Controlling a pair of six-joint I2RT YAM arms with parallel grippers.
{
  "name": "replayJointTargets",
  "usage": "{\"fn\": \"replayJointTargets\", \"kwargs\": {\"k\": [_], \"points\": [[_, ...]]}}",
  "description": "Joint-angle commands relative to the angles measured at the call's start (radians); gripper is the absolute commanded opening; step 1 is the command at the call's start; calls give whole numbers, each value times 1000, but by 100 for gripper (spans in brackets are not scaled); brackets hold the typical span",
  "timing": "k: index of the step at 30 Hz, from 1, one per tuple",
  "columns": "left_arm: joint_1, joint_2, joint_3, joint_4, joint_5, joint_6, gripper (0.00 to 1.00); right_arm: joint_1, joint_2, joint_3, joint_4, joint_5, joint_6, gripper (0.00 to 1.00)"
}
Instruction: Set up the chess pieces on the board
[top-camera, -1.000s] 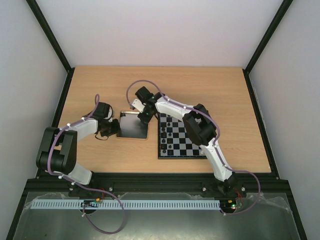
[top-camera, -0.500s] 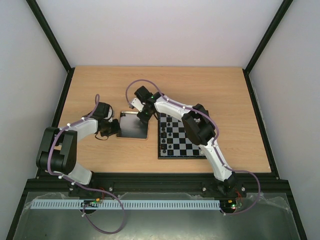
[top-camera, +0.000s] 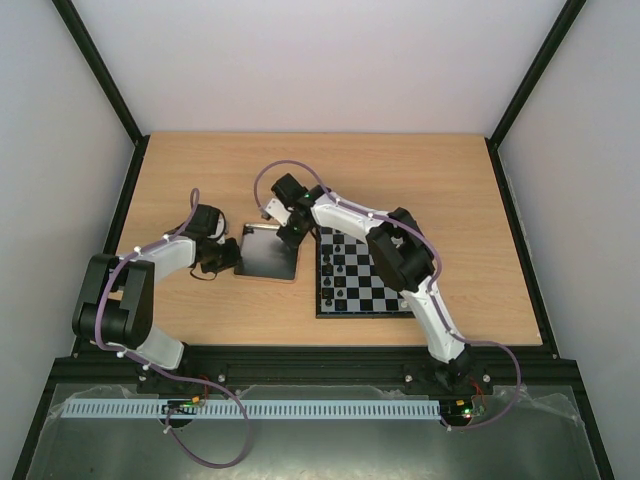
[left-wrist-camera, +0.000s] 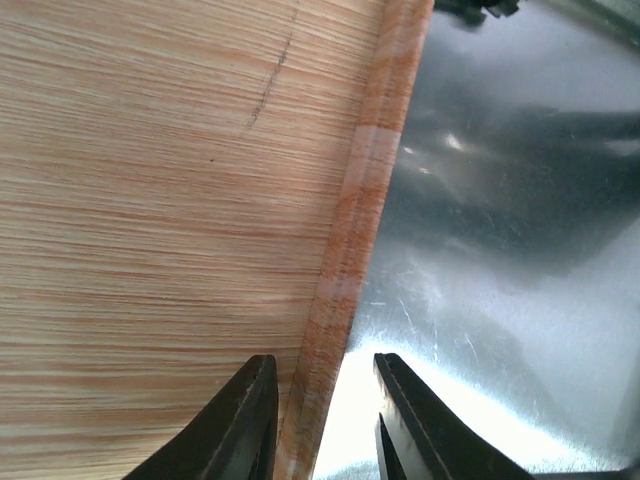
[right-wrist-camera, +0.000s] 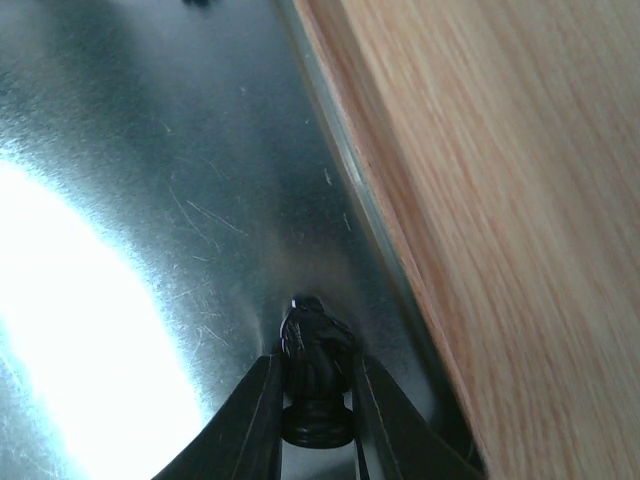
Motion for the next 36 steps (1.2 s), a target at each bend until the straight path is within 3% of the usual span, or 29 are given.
{"fn": "replayJointTargets", "kwargs": {"k": [1, 7, 10, 15, 20, 23, 29, 36], "points": [[-3, -3, 26, -30, 7, 6, 30, 4, -66, -55, -77, -44, 8, 13], [-1, -129, 52, -37, -29, 3, 34, 4, -210, -133, -22, -133, 15, 12], [-2, -179, 86, -46, 26, -5, 36, 4, -276, -168, 0, -177, 17, 12], [-1, -209, 109, 34, 246, -102, 37, 5, -351, -215, 25, -221, 24, 13], [3, -202, 79, 231, 513, -268, 45, 7, -422, -286, 78, -228, 5, 13], [3, -194, 46, 340, 618, -373, 44, 10, -469, -343, 122, -224, -7, 13], [-3, -174, 26, 397, 675, -450, 36, 19, -510, -368, 149, -222, -19, 13], [-21, -139, 28, 342, 659, -426, 38, 29, -515, -364, 148, -231, -13, 14]]}}
